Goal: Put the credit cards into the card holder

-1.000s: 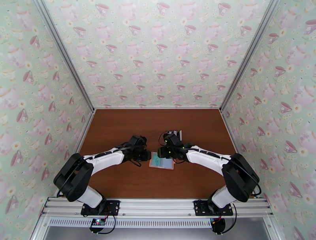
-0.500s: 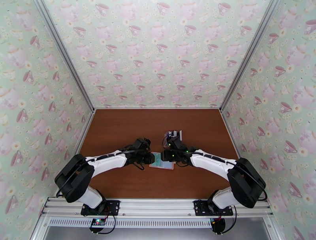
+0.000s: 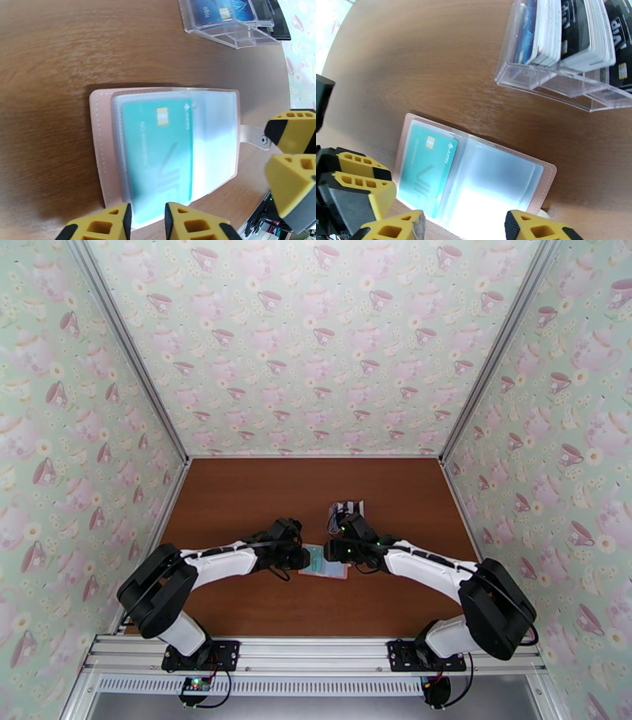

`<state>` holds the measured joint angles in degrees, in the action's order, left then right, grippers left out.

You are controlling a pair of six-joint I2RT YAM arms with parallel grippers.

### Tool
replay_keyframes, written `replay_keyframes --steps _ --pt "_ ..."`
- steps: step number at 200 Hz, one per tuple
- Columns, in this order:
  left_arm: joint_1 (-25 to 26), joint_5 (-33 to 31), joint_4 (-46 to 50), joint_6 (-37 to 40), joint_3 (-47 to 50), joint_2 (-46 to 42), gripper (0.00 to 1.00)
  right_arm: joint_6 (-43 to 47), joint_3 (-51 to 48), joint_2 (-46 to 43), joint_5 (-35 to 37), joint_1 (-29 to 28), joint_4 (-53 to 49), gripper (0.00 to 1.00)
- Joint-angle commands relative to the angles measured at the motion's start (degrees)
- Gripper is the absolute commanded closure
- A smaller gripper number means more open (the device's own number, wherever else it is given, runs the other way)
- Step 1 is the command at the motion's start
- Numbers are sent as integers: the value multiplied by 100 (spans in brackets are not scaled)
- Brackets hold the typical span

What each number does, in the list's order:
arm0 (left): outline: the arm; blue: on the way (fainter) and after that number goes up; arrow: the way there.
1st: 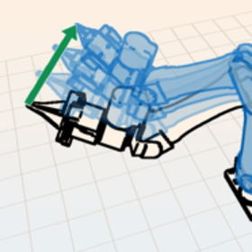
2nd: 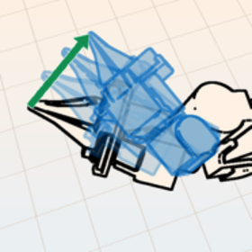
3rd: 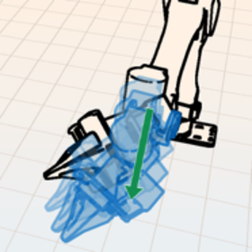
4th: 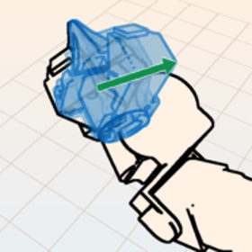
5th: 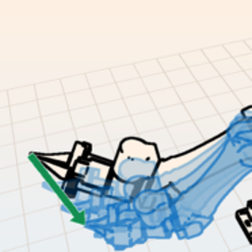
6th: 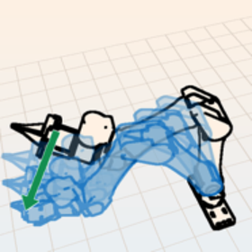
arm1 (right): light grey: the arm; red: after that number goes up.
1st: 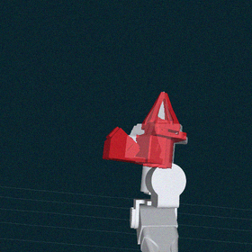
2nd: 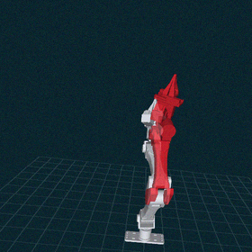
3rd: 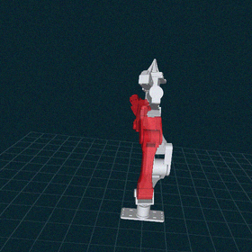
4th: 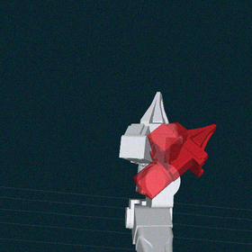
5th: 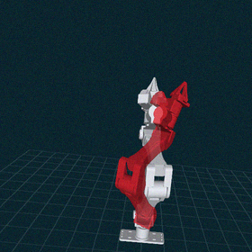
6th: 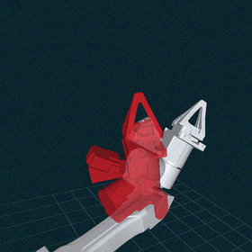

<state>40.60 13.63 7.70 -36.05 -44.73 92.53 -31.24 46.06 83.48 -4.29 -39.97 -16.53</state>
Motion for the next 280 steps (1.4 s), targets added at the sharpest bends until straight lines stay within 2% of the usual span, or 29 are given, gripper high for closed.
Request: replay_keyframes --steps 1,47,141,182,280 --pt "34 -87 -133 -77 148 87 71 100 116 126 -129 24 88 42" --pt "30 -133 -140 -112 339 36 71 90 166 347 147 41 -11 42" --pt "27 -213 -182 -126 557 -18 71 182 -193 -303 437 337 -287 37" --pt "24 -264 -111 -78 526 -63 71 170 -498 -437 290 472 -211 33" --pt "-229 -309 56 150 413 -135 70 -116 -1085 -425 -176 479 361 33"
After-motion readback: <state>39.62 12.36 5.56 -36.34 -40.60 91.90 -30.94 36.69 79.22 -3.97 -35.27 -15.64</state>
